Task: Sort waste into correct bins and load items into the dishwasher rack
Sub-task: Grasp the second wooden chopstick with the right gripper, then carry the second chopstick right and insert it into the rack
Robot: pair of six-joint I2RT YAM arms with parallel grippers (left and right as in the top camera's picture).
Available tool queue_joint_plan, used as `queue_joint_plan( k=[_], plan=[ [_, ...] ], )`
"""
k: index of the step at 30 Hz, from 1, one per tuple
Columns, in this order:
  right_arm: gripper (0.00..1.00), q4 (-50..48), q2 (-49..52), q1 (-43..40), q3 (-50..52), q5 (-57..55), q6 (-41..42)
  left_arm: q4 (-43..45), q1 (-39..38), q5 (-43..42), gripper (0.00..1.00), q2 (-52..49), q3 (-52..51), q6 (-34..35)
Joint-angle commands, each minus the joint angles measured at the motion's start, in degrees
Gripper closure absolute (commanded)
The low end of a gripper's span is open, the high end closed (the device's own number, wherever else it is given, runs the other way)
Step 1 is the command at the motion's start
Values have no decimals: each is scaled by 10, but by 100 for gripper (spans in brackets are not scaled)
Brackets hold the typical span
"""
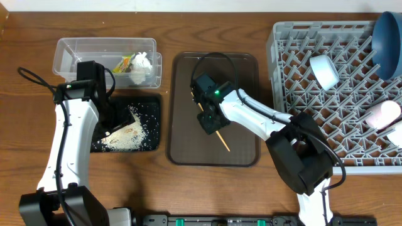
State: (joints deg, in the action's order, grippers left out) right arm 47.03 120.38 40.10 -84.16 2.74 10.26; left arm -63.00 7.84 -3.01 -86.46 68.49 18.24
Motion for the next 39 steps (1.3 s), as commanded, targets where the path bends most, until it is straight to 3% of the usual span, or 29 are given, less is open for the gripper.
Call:
queue_joint_plan(
  k=[1, 10, 24, 32, 39],
  plan=[
    [99, 14, 17, 2, 3, -10, 37, -2, 2, 4, 24, 4, 1, 5],
    [99, 38, -52, -26, -23, -16, 38, -4, 2, 4, 24, 4, 1, 5],
    [99, 123, -241, -243, -24, -25, -8, -4, 2, 4, 24, 4, 1, 5],
    [99, 169, -243, -347, -14, -3, -58, -4, 2, 4, 24, 4, 1, 5],
    [99, 169, -217, -352, 13, -3, -74, -4, 2, 4, 24, 4, 1, 5]
  ],
)
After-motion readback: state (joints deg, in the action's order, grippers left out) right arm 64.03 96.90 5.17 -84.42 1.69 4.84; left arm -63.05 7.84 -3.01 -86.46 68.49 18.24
